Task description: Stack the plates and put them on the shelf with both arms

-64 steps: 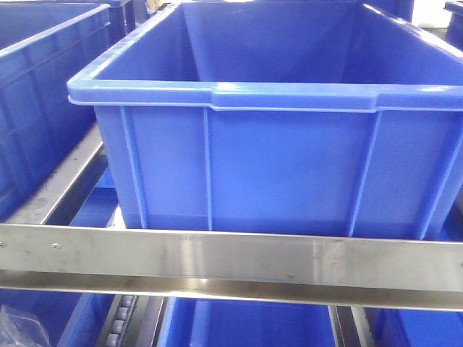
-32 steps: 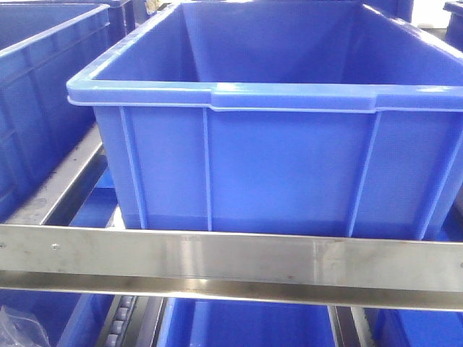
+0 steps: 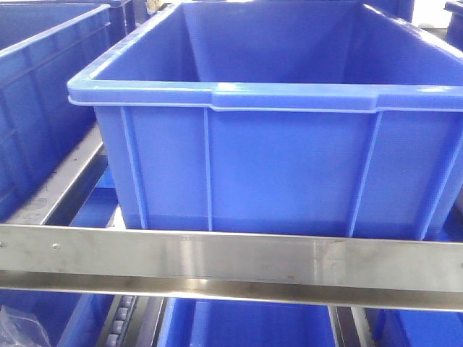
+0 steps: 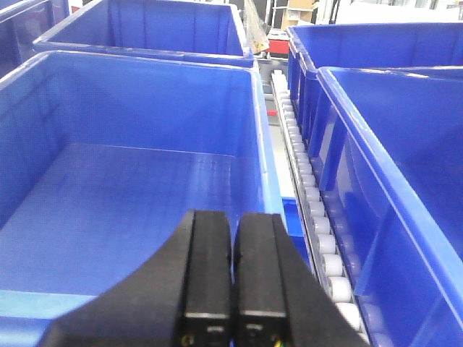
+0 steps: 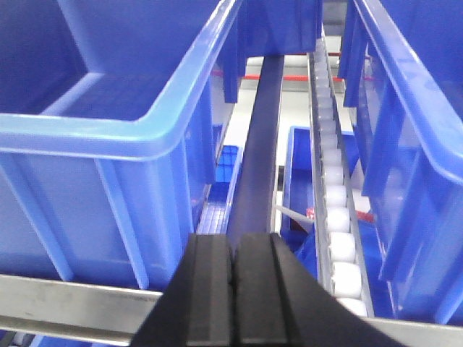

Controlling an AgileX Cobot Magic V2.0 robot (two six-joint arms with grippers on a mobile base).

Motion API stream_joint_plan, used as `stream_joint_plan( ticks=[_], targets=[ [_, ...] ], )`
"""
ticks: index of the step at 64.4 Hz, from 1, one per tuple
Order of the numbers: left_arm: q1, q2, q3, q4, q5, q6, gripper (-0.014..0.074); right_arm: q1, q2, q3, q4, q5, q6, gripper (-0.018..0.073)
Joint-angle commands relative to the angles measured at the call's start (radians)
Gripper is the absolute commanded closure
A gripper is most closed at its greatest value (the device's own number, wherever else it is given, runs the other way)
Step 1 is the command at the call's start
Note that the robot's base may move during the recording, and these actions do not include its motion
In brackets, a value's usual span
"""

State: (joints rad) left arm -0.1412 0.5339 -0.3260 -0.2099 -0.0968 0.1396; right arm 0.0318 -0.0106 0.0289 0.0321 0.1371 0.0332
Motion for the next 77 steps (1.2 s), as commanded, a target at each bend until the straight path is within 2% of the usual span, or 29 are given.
stream_joint_plan(
  ticks=[1, 46, 57, 70, 77],
  targets=[
    [0.000, 0.004, -0.030, -0.006, -0.078, -0.007, 0.0514, -0.008, -0.019, 0.001, -0.013, -0.081, 0.003, 0.0510],
    [0.000, 0.004, -0.030, -0.006, -0.080, -0.007, 0.0514, -0.008, -0.019, 0.001, -0.013, -0.081, 0.003, 0.0510],
    [0.000, -0.010, 0.017, -0.006, -0.087, -0.007, 0.0513, -0.008, -0.019, 0.001, -0.013, -0.081, 0.003, 0.0510],
    [0.000, -0.177, 0.160, 0.115, -0.108, -0.005, 0.0513, -0.008, -0.019, 0.001, -0.013, -0.081, 0.003, 0.0510],
    [0.024, -0.297, 0.220, 0.132, -0.106, -0.005, 0.0513, -0.008, -0.019, 0.001, -0.013, -0.081, 0.003, 0.0510]
  ],
)
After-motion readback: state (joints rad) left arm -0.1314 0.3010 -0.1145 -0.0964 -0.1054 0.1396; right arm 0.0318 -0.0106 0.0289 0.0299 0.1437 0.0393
